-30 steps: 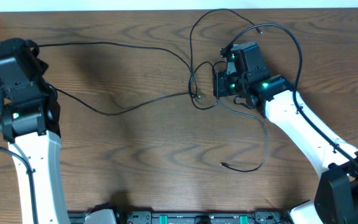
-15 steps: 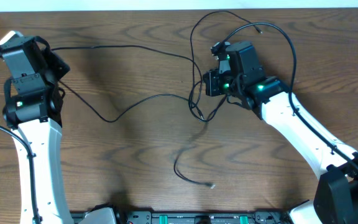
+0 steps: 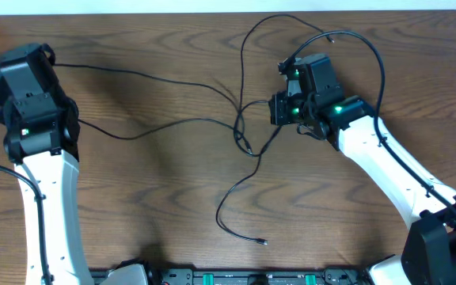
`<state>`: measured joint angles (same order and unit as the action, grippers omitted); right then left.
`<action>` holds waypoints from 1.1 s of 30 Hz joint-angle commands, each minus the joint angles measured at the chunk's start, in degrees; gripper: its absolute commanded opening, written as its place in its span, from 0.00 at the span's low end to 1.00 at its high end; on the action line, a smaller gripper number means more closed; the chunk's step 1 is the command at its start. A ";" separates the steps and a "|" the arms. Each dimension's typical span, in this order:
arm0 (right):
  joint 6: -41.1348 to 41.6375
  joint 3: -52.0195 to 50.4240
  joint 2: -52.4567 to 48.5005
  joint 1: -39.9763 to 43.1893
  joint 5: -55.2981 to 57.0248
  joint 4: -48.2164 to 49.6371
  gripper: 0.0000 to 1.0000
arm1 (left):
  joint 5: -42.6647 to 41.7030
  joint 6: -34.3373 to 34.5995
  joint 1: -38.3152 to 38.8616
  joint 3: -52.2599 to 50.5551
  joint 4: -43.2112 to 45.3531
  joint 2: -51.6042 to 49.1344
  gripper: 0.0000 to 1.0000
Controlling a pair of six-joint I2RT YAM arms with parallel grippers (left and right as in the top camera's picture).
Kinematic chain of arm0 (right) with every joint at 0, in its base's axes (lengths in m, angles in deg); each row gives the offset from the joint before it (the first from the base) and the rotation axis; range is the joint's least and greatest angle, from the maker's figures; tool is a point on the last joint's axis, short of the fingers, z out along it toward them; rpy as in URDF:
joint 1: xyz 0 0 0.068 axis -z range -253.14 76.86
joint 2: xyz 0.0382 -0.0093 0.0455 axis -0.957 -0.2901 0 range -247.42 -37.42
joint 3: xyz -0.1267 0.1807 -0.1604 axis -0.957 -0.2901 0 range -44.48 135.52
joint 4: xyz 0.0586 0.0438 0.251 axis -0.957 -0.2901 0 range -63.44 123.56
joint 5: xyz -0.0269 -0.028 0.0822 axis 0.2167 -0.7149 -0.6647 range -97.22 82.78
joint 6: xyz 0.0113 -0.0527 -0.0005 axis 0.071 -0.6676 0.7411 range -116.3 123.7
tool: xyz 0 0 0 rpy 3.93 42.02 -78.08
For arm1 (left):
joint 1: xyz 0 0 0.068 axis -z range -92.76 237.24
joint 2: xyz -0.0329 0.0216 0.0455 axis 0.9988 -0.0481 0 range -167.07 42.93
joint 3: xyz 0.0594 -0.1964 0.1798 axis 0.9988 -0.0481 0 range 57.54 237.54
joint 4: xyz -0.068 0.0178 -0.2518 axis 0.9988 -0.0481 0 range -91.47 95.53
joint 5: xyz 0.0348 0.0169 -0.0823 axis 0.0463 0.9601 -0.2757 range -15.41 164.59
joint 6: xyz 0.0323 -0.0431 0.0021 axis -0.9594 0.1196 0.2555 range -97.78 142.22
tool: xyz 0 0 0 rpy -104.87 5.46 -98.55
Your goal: Untangle cables
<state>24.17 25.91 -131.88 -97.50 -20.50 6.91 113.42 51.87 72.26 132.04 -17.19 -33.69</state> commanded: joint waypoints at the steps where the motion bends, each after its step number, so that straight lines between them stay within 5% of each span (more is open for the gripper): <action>1: -1.25 0.24 1.55 -0.44 2.45 -0.59 0.01 | 10.34 -4.00 -0.04 1.07 6.58 -0.44 0.08; 5: -1.22 0.20 1.44 -0.46 2.45 0.61 0.01 | 10.27 -9.53 2.03 1.07 10.91 1.09 0.08; 13: -2.10 0.02 -3.08 -3.21 -2.12 7.56 0.02 | 9.64 -9.97 13.97 1.07 10.25 3.87 0.08; 16: -1.70 0.02 -6.64 -5.57 -5.16 11.08 0.24 | 9.66 -9.92 17.53 1.07 8.85 3.28 0.08; 18: 0.76 0.02 -9.81 -7.56 -5.14 12.98 0.52 | 9.66 -9.92 18.62 1.07 8.68 2.54 0.08; 20: 1.81 0.02 -12.02 -9.09 -5.33 14.64 0.63 | 9.66 -9.92 18.60 1.07 8.61 1.97 0.07; 33: 12.15 0.02 -22.69 -15.78 -6.14 29.20 0.63 | 9.66 -9.90 18.56 1.07 6.51 -7.19 0.08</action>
<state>31.82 25.85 -152.53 -113.26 -26.95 35.41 121.92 42.88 90.77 132.11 -10.61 -39.64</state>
